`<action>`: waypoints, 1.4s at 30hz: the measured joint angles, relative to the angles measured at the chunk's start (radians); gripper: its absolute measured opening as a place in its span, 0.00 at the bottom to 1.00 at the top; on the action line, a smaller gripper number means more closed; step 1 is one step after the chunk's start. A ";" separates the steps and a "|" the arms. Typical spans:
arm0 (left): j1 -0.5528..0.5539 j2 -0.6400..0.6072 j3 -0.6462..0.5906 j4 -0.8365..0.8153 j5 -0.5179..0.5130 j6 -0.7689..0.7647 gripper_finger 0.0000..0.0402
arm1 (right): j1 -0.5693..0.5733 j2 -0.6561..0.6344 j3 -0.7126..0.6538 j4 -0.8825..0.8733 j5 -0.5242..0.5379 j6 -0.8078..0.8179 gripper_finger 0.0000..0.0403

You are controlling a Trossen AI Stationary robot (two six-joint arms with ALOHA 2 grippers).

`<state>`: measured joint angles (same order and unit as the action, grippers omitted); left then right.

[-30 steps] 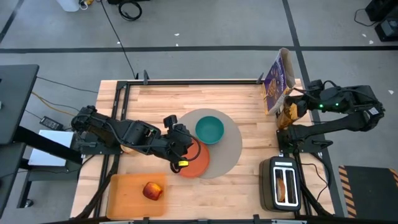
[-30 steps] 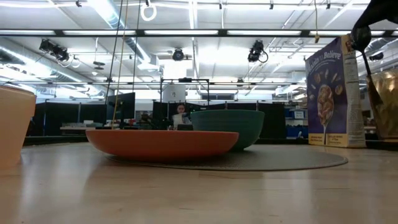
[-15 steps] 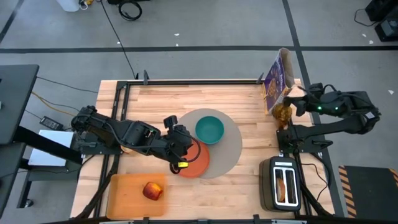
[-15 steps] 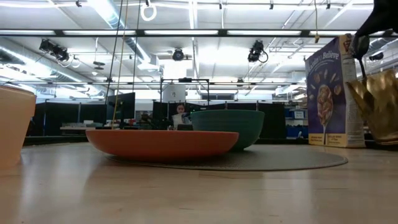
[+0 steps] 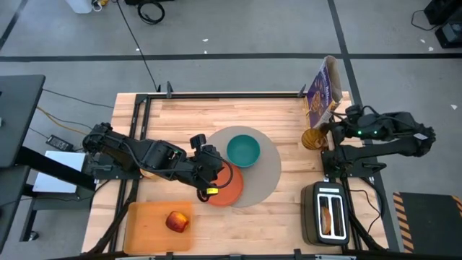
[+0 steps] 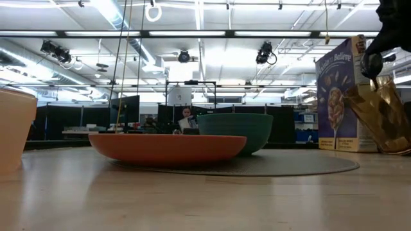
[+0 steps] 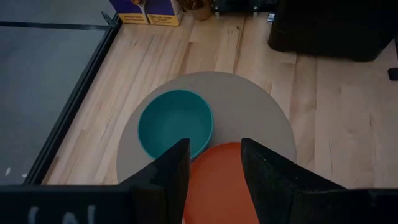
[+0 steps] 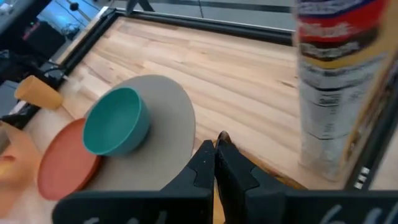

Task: Arrange a breakfast setting
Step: Put the spoon on the placemat right of the bowl

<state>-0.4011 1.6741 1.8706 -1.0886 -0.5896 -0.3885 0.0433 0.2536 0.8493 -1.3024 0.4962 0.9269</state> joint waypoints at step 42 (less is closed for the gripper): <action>0.019 0.000 0.000 -0.004 0.000 -0.002 0.37 | 0.000 -0.006 -0.054 -0.065 0.009 0.034 0.03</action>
<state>-0.3824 1.6741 1.8706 -1.0927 -0.5896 -0.3908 0.0437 0.2474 0.7956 -1.3670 0.5047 0.9605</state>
